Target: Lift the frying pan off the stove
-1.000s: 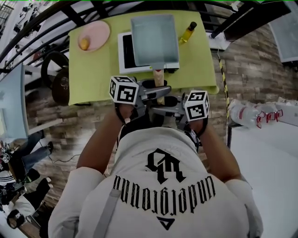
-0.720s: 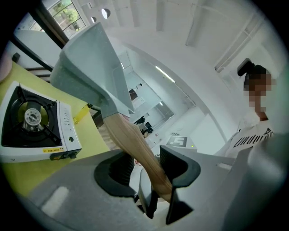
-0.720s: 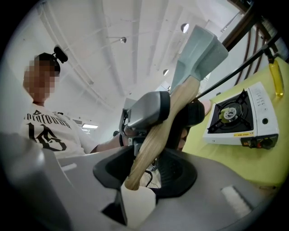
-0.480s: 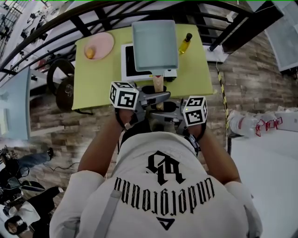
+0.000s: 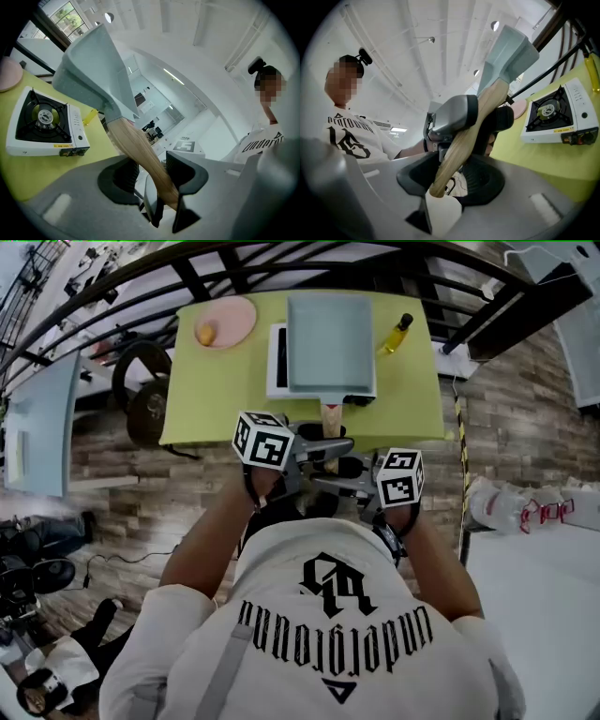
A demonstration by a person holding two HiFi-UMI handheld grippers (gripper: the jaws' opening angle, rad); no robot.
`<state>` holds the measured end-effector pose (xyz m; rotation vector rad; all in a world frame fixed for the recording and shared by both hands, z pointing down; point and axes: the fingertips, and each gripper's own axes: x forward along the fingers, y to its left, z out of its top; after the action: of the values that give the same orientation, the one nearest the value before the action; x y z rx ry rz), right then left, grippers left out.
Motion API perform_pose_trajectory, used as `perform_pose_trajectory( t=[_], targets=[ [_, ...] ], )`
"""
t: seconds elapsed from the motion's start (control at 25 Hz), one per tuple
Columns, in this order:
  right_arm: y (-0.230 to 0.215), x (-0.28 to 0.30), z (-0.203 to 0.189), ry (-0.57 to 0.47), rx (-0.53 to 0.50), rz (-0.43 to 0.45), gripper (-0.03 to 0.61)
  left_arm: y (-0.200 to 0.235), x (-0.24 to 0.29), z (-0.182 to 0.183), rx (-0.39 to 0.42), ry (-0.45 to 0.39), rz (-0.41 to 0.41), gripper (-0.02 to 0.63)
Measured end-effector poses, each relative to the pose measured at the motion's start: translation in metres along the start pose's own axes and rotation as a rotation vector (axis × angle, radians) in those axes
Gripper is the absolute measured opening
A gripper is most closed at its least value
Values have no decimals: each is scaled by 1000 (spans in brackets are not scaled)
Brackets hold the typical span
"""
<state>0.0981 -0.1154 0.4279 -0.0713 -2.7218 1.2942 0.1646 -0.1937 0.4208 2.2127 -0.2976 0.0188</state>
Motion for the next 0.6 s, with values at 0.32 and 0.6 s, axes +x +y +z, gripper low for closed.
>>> perform_pose_trajectory(
  t=[0.32, 0.6],
  targets=[
    [16, 36, -7, -15, -11, -20, 161, -9, -35, -10, 13, 15, -28, 196],
    [42, 93, -24, -59, -15, -36, 161, -25, -94, -32, 25, 58, -52, 196]
  ],
)
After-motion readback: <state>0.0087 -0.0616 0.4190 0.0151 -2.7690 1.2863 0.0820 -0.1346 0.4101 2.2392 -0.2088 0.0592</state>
